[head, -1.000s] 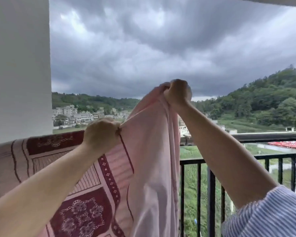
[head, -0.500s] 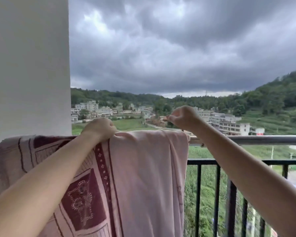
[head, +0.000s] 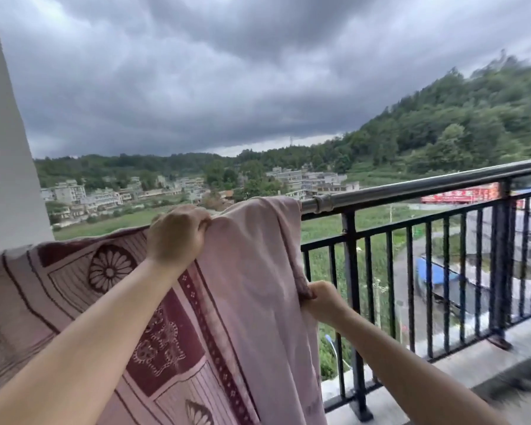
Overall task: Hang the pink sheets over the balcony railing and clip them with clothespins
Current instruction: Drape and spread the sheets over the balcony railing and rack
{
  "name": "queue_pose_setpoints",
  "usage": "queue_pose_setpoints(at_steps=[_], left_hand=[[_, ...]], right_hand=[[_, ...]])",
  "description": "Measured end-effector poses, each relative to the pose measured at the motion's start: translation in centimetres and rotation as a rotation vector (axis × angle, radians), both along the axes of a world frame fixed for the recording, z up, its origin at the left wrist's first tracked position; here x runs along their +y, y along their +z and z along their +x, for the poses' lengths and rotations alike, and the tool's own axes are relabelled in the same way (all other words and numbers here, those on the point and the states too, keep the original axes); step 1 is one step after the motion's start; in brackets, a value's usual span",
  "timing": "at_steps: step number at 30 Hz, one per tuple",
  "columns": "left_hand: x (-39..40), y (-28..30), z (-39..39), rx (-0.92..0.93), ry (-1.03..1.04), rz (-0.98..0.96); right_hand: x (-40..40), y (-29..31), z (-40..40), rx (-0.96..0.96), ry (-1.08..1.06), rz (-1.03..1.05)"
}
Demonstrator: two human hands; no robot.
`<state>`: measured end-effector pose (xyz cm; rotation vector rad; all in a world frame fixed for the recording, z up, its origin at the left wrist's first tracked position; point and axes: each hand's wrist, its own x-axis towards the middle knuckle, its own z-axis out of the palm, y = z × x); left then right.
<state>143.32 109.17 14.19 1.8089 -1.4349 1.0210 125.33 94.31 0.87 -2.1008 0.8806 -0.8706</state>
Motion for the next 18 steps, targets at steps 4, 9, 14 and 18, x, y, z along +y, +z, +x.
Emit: queue_pose_setpoints(at_steps=[4,9,14,18], left_hand=[[-0.4,1.0,-0.4,-0.069,0.154,0.094],[-1.9,3.3,-1.0,0.003,0.359,0.145],[-4.8,7.2,-0.1,0.334,0.258,-0.122],[-6.9,8.6,0.7,0.425,0.275,-0.052]], right_hand=[[0.0,6.8,-4.6,-0.25,-0.304,-0.288],[-0.9,19.1,-6.7,-0.255,-0.59,-0.574],[-4.6,28.6,-2.8,-0.227,-0.694,-0.778],[-8.5,30.3,1.4,-0.26,-0.553,-0.593]])
